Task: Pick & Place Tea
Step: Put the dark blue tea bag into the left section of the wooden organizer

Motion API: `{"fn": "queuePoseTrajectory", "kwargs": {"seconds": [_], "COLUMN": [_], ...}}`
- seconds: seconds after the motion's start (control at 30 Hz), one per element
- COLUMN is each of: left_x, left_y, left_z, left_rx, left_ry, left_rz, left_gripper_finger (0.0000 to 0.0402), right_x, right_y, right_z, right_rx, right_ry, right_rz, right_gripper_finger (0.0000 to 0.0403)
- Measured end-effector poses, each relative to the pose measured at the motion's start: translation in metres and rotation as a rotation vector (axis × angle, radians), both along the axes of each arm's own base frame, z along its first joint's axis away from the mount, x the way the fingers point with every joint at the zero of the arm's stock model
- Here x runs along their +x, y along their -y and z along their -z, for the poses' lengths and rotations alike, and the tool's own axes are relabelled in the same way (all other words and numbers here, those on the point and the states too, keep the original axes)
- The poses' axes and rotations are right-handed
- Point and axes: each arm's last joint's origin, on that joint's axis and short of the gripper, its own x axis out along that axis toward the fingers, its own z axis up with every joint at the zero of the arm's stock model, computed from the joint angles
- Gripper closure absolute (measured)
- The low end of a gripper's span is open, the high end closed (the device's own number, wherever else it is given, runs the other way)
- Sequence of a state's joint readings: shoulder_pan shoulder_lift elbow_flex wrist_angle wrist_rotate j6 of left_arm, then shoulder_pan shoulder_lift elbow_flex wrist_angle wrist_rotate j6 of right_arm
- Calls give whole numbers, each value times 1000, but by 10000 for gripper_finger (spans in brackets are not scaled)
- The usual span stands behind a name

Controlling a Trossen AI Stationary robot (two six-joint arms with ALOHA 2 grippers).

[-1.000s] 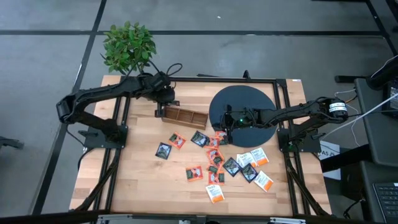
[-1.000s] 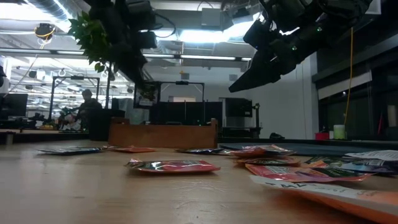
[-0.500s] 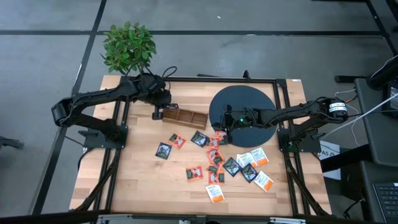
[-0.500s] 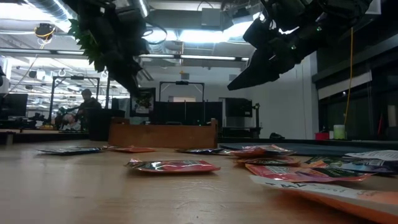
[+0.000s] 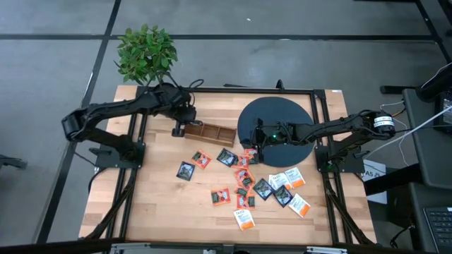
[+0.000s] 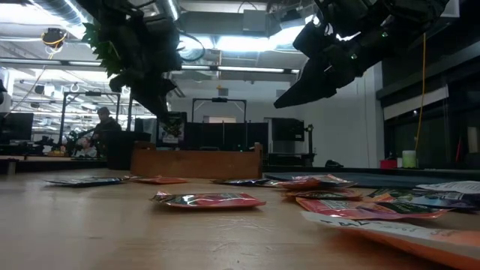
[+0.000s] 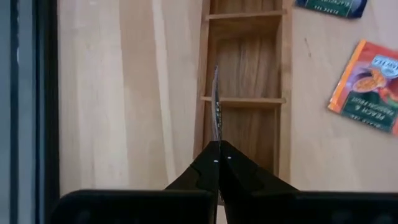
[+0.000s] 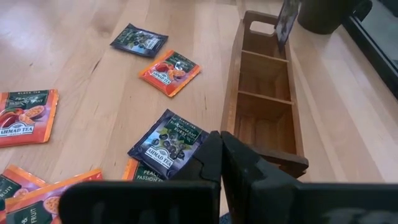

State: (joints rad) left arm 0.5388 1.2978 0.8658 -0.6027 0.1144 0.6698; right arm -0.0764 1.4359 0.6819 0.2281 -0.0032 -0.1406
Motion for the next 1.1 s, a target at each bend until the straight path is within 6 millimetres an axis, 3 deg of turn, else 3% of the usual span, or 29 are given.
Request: {"fn": "queuePoseTrajectory", "kwargs": {"seconds": [0.57, 0.77, 1.1], "left_x": [6, 0, 0], "left_y": [-5, -5, -6], "left_z": [10, 23, 23], "left_rx": [26, 16, 13], "left_ry": [-29, -35, -22], "left_rz": [7, 5, -6], "left_gripper_finger": [400, 400, 400], "right_x": [0, 0, 0], "right_y": [0, 0, 0], "right_z": [0, 0, 0], "right_rx": [0, 0, 0], "right_ry": [-1, -1, -1], "right_rz": [0, 0, 1], "right_gripper_finger": [394, 394, 394]}}
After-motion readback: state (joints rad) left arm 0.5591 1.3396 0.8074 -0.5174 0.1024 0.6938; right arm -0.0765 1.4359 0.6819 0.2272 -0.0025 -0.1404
